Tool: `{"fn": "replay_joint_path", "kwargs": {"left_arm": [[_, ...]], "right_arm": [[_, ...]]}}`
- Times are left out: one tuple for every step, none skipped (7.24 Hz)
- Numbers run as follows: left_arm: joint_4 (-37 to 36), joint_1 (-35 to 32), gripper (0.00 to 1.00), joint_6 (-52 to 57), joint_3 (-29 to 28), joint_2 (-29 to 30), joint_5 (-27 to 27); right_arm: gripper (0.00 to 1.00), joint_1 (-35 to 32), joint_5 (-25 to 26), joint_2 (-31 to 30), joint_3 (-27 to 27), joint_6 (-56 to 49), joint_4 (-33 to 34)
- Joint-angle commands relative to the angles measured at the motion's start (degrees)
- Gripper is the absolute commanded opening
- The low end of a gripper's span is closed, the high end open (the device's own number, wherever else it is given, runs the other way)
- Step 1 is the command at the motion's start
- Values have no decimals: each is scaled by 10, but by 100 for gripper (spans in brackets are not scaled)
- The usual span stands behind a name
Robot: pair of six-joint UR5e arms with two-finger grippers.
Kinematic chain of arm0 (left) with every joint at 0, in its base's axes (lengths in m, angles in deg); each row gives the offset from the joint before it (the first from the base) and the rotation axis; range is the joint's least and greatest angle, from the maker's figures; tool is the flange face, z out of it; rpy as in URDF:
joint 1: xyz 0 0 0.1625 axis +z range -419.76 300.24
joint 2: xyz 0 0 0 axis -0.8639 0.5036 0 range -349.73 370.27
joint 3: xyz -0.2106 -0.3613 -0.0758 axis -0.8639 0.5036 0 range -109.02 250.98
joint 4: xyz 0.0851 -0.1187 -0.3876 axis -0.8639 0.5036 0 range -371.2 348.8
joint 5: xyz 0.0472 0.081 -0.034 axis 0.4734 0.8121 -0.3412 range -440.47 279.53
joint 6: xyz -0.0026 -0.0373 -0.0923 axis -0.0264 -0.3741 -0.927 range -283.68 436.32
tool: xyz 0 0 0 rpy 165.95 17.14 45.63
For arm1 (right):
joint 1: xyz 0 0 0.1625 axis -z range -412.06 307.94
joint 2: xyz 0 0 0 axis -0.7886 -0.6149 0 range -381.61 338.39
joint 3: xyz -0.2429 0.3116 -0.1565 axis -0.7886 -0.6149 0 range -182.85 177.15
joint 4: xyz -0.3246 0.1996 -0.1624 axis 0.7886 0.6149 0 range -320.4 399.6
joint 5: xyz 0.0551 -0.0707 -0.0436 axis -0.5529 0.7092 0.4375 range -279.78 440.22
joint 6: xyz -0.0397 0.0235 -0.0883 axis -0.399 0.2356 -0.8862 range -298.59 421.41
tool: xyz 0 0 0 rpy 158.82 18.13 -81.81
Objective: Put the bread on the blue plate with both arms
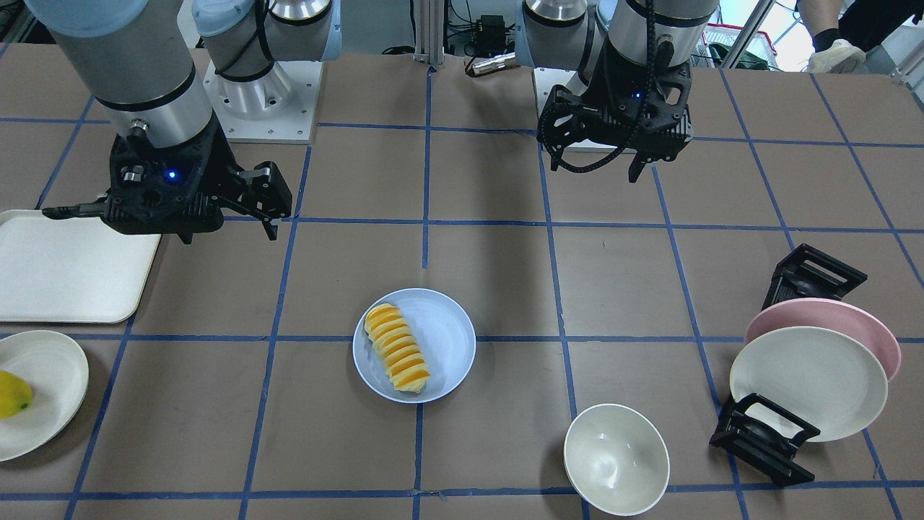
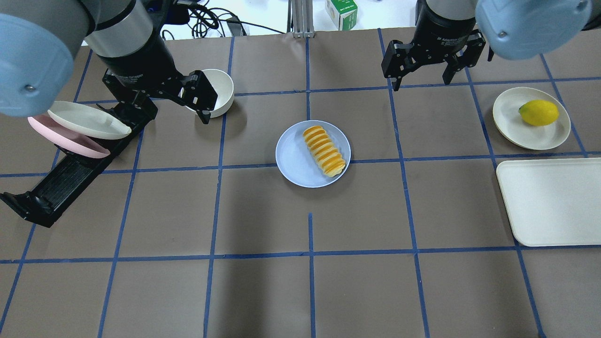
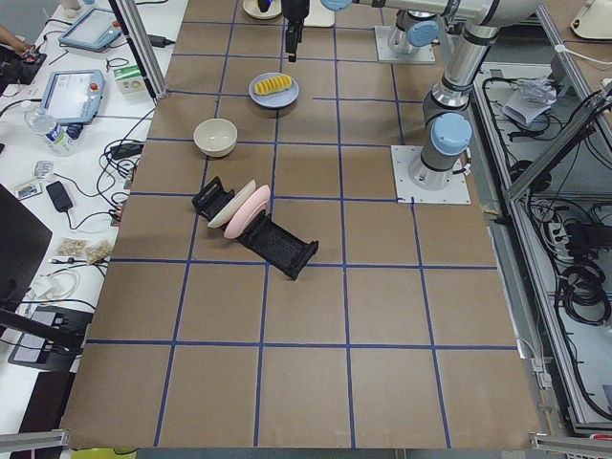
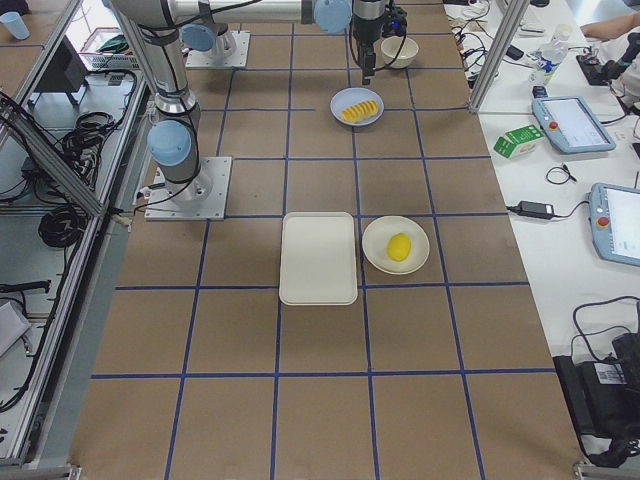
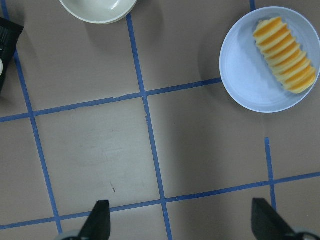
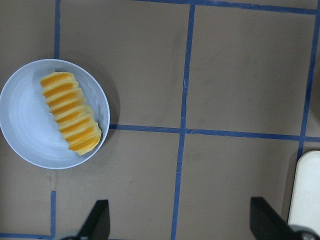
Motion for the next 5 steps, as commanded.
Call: {"fn": "replay_joint_path", "kwargs": {"left_arm": [[0, -1, 100, -1, 0, 1, -1], [0, -1, 100, -1, 0, 2, 0], [0, -1, 100, 0, 0, 1, 1], [0, -1, 100, 0, 1, 1, 1], [-1, -1, 100, 0, 4, 1, 0]], "right_arm": [[100, 19, -10, -5, 2, -18, -3], [100, 15, -14, -7, 7, -15, -3], [100, 15, -17, -8, 8, -15, -3], [100, 17, -16, -8, 8, -17, -3], [100, 18, -16, -8, 9, -18, -2]]}}
